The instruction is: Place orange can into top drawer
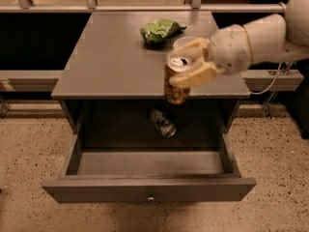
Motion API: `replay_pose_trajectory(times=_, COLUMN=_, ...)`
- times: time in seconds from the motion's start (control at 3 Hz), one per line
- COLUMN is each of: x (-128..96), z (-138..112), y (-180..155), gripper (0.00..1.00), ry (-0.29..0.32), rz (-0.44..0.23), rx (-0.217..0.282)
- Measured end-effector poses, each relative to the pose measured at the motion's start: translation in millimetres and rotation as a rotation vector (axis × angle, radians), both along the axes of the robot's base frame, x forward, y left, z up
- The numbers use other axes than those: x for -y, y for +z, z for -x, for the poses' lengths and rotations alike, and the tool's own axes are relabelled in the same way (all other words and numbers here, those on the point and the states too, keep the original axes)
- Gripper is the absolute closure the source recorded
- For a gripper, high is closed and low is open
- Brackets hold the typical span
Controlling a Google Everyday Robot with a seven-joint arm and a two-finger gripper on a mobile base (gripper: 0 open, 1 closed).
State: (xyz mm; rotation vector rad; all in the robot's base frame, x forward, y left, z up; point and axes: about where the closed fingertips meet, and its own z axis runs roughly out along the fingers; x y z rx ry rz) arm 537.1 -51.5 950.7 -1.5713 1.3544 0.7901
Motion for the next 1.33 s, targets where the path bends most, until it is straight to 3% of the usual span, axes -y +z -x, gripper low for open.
replay_pose_trajectory(times=0.33, x=65, z=31, y=-87, gripper=1.0, ry=-0.102, rz=-0.016, rx=-0.089)
replay_pose_trajectory(times=0.67, x=123, z=50, y=-161, gripper=1.0, ry=-0.199, rz=0.032, rx=-0.191)
replay_pose_trajectory(times=1.0, x=164, z=43, y=-220, gripper=0.8, ry=-0.33, rz=0.144, rx=-0.265)
replay_pose_trajectory(times=1.33, x=164, z=42, y=-221, gripper=0.55, ry=-0.332, rz=0.144, rx=-0.264)
